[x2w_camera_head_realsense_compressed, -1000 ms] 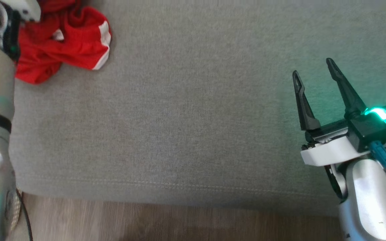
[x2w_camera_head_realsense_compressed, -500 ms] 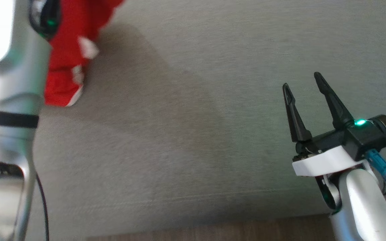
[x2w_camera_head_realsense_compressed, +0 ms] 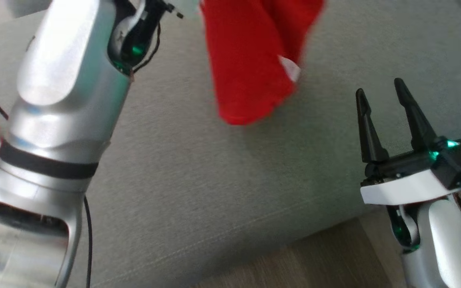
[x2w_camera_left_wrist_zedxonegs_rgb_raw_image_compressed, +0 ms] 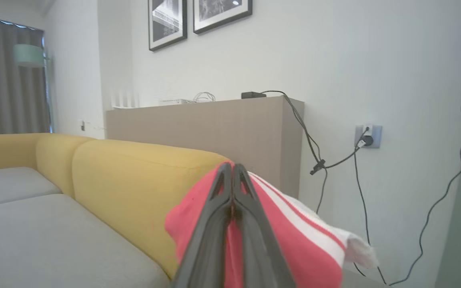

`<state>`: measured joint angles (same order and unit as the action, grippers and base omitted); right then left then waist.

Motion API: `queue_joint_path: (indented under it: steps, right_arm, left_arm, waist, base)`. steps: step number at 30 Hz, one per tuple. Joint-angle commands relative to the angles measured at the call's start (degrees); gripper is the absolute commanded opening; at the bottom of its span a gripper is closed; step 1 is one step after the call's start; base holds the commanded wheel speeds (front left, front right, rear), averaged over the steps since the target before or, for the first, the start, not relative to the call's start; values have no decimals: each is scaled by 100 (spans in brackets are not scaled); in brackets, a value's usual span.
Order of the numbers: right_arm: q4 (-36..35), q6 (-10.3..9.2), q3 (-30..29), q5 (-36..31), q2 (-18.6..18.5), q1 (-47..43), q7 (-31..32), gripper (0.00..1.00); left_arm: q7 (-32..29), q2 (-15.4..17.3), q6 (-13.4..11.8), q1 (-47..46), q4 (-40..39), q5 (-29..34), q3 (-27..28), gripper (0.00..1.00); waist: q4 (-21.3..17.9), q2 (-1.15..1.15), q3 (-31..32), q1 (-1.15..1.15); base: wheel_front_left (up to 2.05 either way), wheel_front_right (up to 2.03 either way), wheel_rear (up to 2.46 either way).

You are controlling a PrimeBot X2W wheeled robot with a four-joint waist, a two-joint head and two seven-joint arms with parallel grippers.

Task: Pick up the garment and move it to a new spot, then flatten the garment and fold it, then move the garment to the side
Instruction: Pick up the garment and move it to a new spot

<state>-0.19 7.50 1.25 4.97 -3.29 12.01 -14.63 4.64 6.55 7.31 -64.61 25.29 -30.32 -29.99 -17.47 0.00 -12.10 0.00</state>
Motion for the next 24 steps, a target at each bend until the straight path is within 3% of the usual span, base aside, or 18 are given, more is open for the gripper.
queue_joint_path:
  steps: [1,8,17,18,19,21,22,23,24]
  right_arm:
    - [-253,-1,111,82,41,42,-37,100]
    - [-286,-1,67,187,41,113,-37,100]
    - [-183,-1,338,128,41,68,-37,100]
    - [-168,-1,351,108,41,42,-37,100]
    - [-149,-1,364,90,41,13,-37,100]
    - [-94,-1,394,47,41,-69,-37,100]
    - [-65,-1,420,26,41,-119,-37,100]
    - [-35,-1,426,-3,41,-175,-37,100]
    - [-1,-1,445,-28,41,-228,-37,100]
  left_arm:
    - [-11,187,-11,44,-178,77,58,0]
    - [486,225,-40,1065,107,10,-75,0]
    - [970,209,-424,2206,1290,150,-98,0]
    - [990,181,-456,2324,1326,108,-43,6]
    - [1005,160,-484,2449,1333,78,6,23]
    - [1023,95,-535,2763,1294,-46,153,44]
    - [1028,64,-563,2943,1219,-97,219,78]
    - [1030,31,-618,3124,1089,-127,305,100]
    - [1032,16,-692,3313,906,-113,400,100]
  waist:
    - [-226,0,-164,0]
    - [-251,0,-403,0]
    - [123,0,-392,0]
    - [180,0,-337,0]
    - [237,0,-274,0]
    - [374,0,-109,0]
    - [436,0,-27,0]
    - [525,0,67,0]
    - [597,0,144,0]
  base:
    - [0,0,0]
    - [0,0,0]
    - [0,0,0]
    - [0,0,0]
    - [0,0,0]
    - [0,0,0]
    - [0,0,0]
    - [0,0,0]
    - [0,0,0]
